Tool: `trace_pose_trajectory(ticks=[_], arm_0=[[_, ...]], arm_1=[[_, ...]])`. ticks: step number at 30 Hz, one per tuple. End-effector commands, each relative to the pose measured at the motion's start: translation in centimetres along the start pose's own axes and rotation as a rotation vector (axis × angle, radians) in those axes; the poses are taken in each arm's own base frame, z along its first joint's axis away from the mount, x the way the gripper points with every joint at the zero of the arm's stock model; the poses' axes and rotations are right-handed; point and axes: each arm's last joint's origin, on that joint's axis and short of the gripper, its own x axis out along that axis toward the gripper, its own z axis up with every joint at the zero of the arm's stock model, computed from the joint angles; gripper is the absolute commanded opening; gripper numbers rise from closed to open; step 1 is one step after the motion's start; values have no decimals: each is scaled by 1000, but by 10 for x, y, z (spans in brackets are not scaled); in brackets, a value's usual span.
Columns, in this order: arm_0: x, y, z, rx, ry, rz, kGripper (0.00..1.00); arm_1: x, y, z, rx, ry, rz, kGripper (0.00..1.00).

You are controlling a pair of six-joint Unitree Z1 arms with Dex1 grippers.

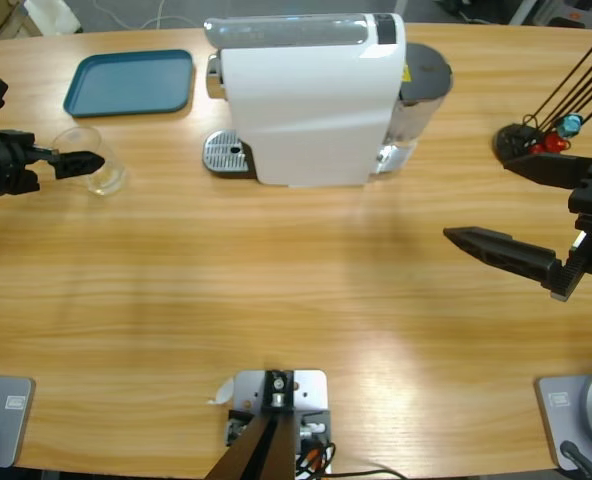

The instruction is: Pour coffee

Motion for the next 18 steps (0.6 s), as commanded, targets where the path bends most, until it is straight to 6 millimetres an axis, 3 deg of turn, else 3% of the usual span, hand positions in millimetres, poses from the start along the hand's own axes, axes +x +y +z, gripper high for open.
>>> trace_pose_trajectory(ticks=[1, 7, 18], arm_0=[[27, 11, -10, -25, 74, 83, 941], [48, 7, -5, -28, 55, 47, 941], [68, 5, -9, -35, 95, 43, 941]], arm_1=[[4, -3, -11, 19, 33, 2, 954], [6, -4, -11, 28, 38, -5, 954], [7, -7, -10, 41, 42, -12, 954]])
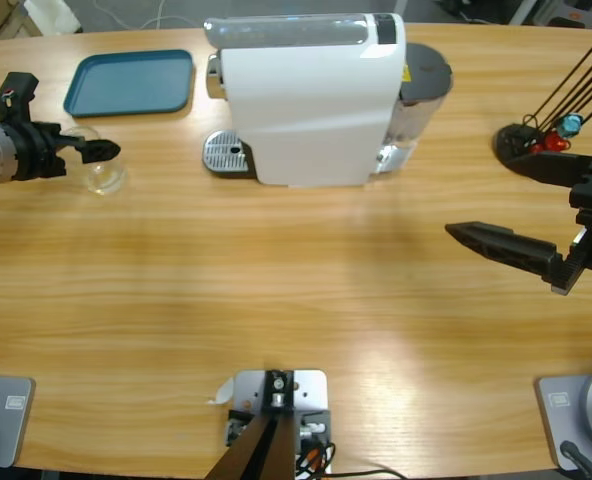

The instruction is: Pour coffee

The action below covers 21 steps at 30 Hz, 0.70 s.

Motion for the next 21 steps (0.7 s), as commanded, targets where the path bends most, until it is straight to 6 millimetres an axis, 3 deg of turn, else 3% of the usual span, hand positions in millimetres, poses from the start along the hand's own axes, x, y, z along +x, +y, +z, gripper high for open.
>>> trace_pose_trajectory(ticks=[1, 3, 8, 12, 17, 21], arm_0=[[22, 1, -18, 4, 100, 6, 941], [25, 1, -19, 6, 112, 2, 922], [24, 2, -22, 8, 118, 2, 629], [21, 4, -26, 9, 121, -1, 515], [16, 3, -28, 11, 93, -10, 513], [5, -10, -19, 83, -1, -87, 513]], arm_1=[[6, -4, -10, 18, 38, -2, 954], [6, -4, -10, 17, 39, -1, 954], [5, -4, -11, 17, 38, 1, 954], [5, -4, -11, 16, 39, 3, 954], [5, -4, -11, 16, 39, 6, 954], [5, -4, -11, 16, 37, 5, 954]])
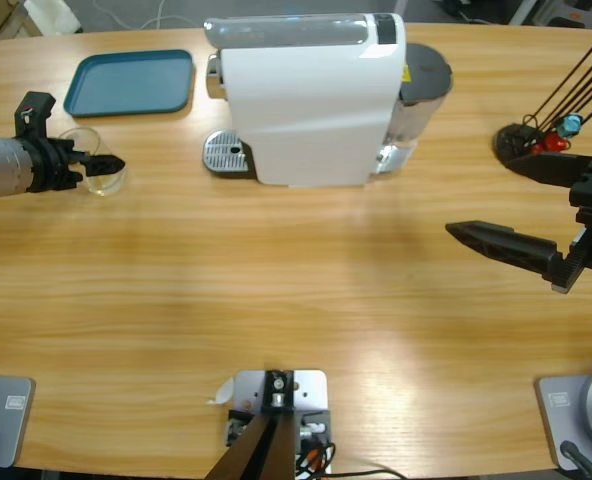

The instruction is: Pour coffee

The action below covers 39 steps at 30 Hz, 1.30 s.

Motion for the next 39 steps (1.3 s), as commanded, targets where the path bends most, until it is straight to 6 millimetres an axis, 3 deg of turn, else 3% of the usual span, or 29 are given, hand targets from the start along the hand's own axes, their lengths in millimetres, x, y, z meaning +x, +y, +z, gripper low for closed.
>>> trace_pose_trajectory(ticks=[1, 5, 9, 22, 27, 33, 39], arm_0=[[-13, -13, -3, 106, -86, -118, 515], [-17, -26, 15, 190, -185, -300, 517], [-13, -31, 17, 210, -173, -372, 517], [-2, -40, 23, 256, -145, -476, 517], [22, -49, 31, 281, -99, -509, 517], [34, -59, 49, 345, -51, -512, 517], [31, -74, 70, 441, -37, -528, 517]], arm_1=[[4, -3, -11, 4, 30, -4, 954], [3, -4, -11, 9, 30, -1, 954], [2, -4, -12, 8, 26, 5, 954], [1, -4, -13, 3, 23, 17, 954], [1, -4, -14, 0, 24, 22, 954], [1, -4, -14, -2, 23, 28, 954], [2, -4, -14, -1, 25, 29, 954]])
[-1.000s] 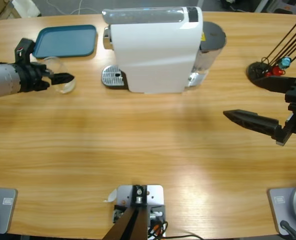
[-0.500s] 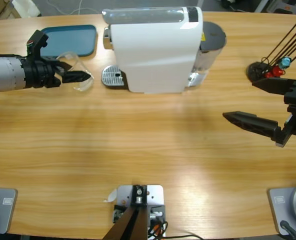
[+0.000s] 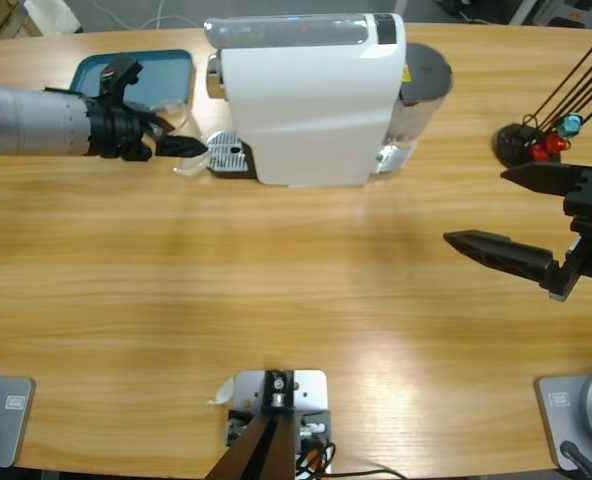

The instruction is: Pour coffee

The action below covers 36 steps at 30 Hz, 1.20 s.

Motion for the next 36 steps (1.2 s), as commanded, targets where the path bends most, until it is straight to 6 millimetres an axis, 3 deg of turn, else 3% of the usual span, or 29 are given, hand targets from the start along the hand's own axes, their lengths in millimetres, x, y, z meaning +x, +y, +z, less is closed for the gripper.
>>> trace_pose_trajectory(ticks=[1, 14, 25, 26, 29, 30, 36], arm_0=[[21, -7, 21, 94, 84, -53, 517], [59, -19, 15, 144, 158, -104, 517], [66, -14, 11, 150, 184, -53, 538], [66, -14, 11, 149, 185, -53, 581], [63, -14, 11, 150, 183, -46, 934], [61, -15, 10, 152, 182, -45, 985], [45, -19, 8, 169, 169, -44, 987]], arm_1=[[-1, -3, -10, -4, 3, 4, 954], [-4, -7, -11, 6, -8, 10, 954], [-5, -11, -11, 11, -13, 13, 954], [-5, -11, -11, 10, -13, 14, 954], [-6, -11, -11, 11, -17, 16, 954], [-6, -11, -12, 12, -17, 17, 954], [-6, -11, -12, 10, -18, 24, 957]])
